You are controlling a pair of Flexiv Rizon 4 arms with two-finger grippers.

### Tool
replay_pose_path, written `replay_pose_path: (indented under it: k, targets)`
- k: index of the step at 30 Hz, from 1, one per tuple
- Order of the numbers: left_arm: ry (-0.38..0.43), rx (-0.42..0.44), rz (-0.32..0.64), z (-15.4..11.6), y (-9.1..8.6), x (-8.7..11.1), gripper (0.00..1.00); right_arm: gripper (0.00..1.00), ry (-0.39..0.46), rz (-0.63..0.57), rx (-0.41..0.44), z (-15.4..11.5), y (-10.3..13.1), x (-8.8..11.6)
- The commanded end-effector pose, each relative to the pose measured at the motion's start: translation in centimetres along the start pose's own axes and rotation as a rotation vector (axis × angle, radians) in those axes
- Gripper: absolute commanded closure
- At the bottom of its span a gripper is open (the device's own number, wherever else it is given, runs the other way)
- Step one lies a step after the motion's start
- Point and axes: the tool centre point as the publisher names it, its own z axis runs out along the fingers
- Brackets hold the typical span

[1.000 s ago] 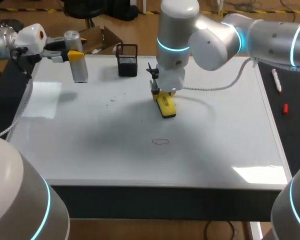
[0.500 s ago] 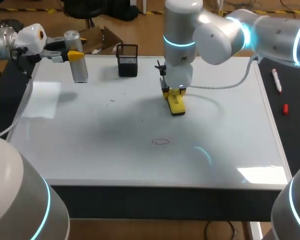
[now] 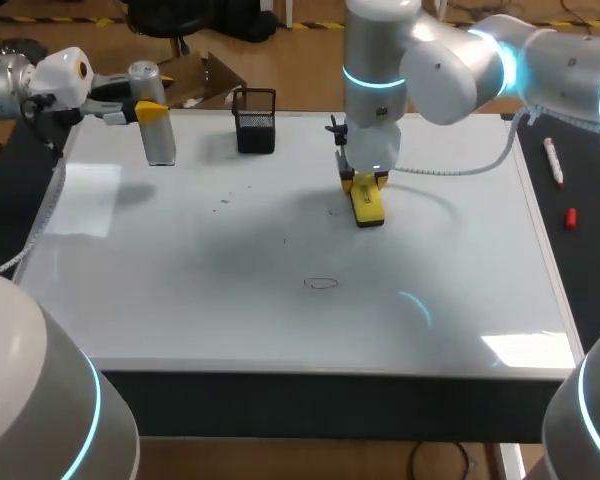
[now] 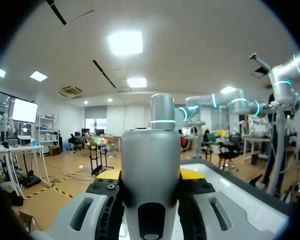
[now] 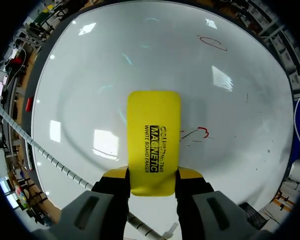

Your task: Pick up the inspection probe, press it on each red-marked spot on the whiteboard one by one, put down the probe, pick up the eraser, and wipe off all the red marks.

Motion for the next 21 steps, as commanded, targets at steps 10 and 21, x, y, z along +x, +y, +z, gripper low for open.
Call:
replay_pose_path:
  k: [10,21]
  targets:
    - [0.0,0.0,0.0,0.0,-0.1,0.0,1.0,1.0,-0.022,-0.067,0.118,-4.9,1.1,-2.6]
    - [0.0,0.0,0.0,0.0,-0.1,0.0,1.0,1.0,-0.027,-0.126,0.14,-4.6,2.8,-7.5]
